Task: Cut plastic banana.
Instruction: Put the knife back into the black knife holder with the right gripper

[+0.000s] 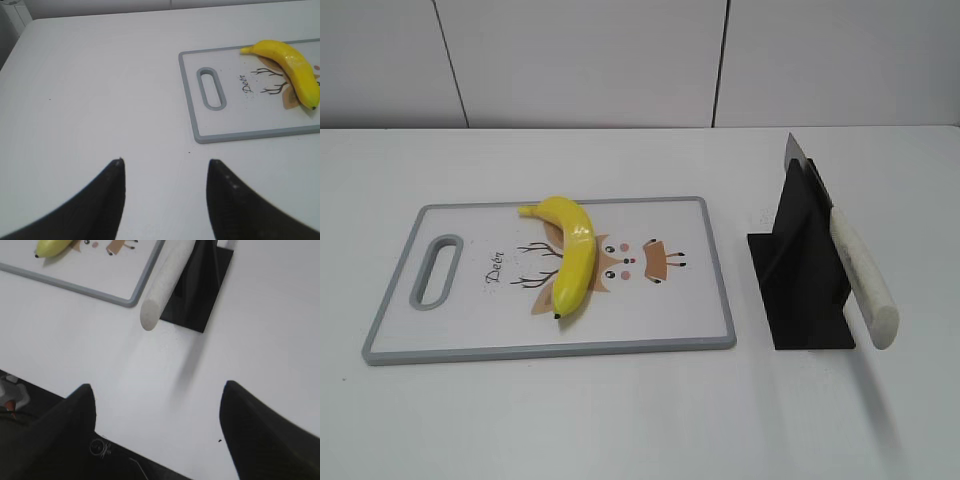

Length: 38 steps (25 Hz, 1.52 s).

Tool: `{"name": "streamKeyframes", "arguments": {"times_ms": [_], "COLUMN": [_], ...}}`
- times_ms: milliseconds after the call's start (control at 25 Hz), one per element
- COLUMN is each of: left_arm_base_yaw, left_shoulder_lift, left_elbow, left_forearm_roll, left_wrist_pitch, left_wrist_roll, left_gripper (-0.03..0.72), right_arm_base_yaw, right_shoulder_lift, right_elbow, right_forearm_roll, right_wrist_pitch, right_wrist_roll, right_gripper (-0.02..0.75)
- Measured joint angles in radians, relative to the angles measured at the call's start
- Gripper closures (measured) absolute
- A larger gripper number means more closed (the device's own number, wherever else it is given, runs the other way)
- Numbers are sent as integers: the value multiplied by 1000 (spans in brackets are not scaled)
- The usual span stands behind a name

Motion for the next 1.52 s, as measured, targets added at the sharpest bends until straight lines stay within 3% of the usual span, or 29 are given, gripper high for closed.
{"name": "streamKeyframes", "arguments": {"times_ms": [640,1080,1240,1520], "left_arm_base_yaw": [0,0,0,0], "left_shoulder_lift": [0,0,0,0], "left_elbow": [0,0,0,0], "left_forearm_roll": [0,1,1,1], "left_wrist_pitch": [0,0,0,0], "left_wrist_roll": [0,0,0,0], "left_gripper": [199,199,199,199], "right_arm_base_yaw": [0,-2,-60,-261], "right_shoulder_lift": [-384,-396,-396,-396], "right_elbow": [32,33,33,33], "right_forearm_roll": [-16,-9,-9,-9], "right_wrist_pitch": [76,79,79,79], "right_wrist_roll": [-26,-20,-20,-18], "right_gripper": [147,147,147,147]}}
